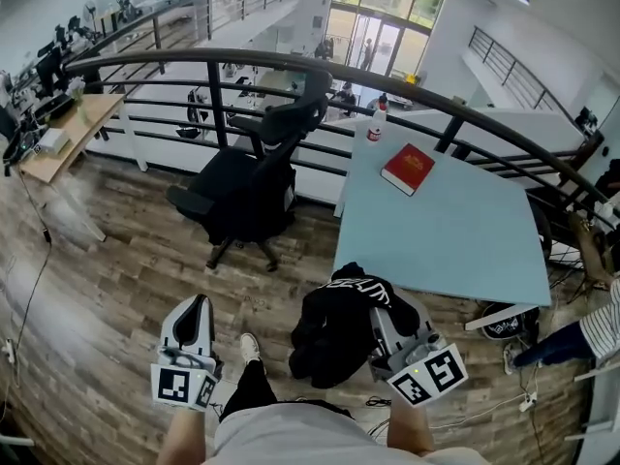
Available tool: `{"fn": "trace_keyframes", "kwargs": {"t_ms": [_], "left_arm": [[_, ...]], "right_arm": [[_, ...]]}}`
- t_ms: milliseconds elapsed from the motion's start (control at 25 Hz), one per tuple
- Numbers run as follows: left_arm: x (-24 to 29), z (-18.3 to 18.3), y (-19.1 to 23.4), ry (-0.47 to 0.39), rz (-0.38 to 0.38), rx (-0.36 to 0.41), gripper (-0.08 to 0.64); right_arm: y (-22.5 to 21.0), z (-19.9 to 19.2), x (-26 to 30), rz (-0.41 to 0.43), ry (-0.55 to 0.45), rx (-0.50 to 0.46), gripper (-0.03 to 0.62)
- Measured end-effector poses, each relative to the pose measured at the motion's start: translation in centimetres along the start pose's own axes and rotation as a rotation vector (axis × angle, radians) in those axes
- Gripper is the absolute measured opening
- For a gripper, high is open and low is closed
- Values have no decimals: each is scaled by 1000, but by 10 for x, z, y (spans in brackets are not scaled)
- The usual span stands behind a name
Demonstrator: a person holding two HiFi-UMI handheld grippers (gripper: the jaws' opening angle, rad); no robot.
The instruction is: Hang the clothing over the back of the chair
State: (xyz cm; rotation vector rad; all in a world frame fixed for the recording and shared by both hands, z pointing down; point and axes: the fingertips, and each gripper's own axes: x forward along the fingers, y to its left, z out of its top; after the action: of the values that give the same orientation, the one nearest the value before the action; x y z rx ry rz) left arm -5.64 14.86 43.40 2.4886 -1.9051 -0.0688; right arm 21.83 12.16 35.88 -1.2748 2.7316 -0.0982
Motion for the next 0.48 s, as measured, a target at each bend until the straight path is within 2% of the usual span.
{"fn": "trace_keyframes", "kwargs": {"t_ms": [240,480], "left_arm": [[77,4,68,3,-31,-9,29],[149,10,123,-10,-129,-53,29]], "right_arm": [[-27,3,75,-46,-5,21,38],[-45,10,141,-143,-6,-16,38]]}}
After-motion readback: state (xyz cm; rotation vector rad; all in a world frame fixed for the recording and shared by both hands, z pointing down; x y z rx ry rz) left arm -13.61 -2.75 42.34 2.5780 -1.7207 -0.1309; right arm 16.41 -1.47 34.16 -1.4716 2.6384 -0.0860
